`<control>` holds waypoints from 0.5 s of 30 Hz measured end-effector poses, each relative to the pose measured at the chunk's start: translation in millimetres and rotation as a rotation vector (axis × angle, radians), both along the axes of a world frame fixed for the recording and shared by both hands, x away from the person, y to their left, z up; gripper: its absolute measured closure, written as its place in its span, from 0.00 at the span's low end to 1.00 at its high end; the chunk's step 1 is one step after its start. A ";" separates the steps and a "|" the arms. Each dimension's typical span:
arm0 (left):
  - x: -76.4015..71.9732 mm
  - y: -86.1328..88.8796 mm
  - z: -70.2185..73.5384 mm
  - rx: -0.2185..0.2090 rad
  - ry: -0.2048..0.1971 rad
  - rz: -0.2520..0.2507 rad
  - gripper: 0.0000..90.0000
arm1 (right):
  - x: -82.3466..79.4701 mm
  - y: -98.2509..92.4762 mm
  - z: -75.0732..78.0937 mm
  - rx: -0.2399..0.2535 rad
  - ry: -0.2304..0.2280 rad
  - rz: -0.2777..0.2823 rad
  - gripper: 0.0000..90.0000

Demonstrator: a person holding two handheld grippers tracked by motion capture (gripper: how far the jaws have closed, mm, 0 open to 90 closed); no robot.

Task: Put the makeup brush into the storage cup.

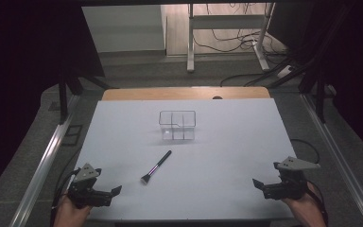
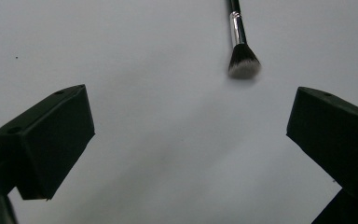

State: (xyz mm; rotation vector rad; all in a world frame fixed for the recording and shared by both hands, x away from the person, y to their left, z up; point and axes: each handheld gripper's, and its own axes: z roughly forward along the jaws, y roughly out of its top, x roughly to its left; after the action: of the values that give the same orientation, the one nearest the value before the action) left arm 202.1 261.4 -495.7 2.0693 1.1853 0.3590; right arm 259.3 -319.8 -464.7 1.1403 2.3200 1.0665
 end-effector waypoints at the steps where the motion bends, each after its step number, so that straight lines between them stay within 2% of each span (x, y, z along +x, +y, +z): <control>1: 0.0 0.0 0.0 0.000 0.000 0.000 0.01 | 0.0 0.0 0.0 0.000 0.000 0.000 0.00; 3: 0.2 0.7 -0.5 -0.008 0.002 -0.002 0.00 | 0.5 0.0 0.1 0.031 0.021 -0.001 0.00; 10: 0.0 -0.3 -0.6 0.019 -0.007 -0.005 0.00 | 0.4 1.4 -0.8 0.013 0.030 -0.002 0.00; 15: 0.3 -0.4 -1.0 0.005 -0.004 -0.002 0.00 | 1.5 1.7 -3.0 0.001 0.045 0.004 0.00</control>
State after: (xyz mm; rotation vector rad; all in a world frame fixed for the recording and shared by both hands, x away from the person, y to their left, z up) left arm 202.5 261.0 -496.8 2.0732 1.1804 0.3658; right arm 260.8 -318.1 -467.7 1.1728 2.3574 1.0544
